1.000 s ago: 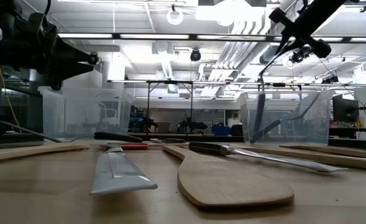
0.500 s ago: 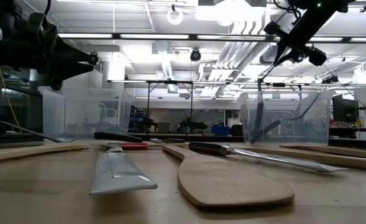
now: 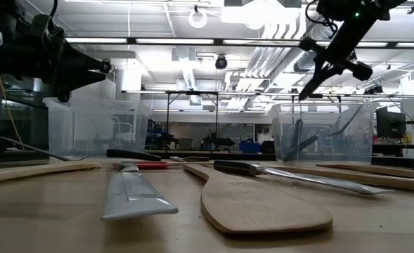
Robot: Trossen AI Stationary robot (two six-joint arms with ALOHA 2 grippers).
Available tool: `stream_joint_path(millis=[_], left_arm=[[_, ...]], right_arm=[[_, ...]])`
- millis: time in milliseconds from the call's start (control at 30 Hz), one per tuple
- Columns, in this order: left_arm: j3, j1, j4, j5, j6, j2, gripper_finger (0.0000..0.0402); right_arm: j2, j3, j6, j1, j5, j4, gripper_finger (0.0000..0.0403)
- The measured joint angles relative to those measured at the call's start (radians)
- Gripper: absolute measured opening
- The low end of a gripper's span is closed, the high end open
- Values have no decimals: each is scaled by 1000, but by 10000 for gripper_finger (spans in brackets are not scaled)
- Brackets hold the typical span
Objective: Pick & Place Kitchen Items
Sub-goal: Put the right black spatula into the top right transparent bin
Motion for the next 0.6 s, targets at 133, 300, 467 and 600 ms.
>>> stream_joint_path(millis=[133, 300, 467, 600], left_arm=[[0, 0, 0, 0, 0, 0, 163], [0, 0, 0, 0, 0, 0, 163], [0, 0, 0, 0, 0, 0, 163], [0, 0, 0, 0, 0, 0, 163]], right_arm=[[0, 0, 0, -16, -15, -25, 79], [-1, 0, 42, -33, -59, -21, 108], [-6, 0, 51, -61, -152, -21, 127], [-7, 0, 30, -74, -169, -20, 139]])
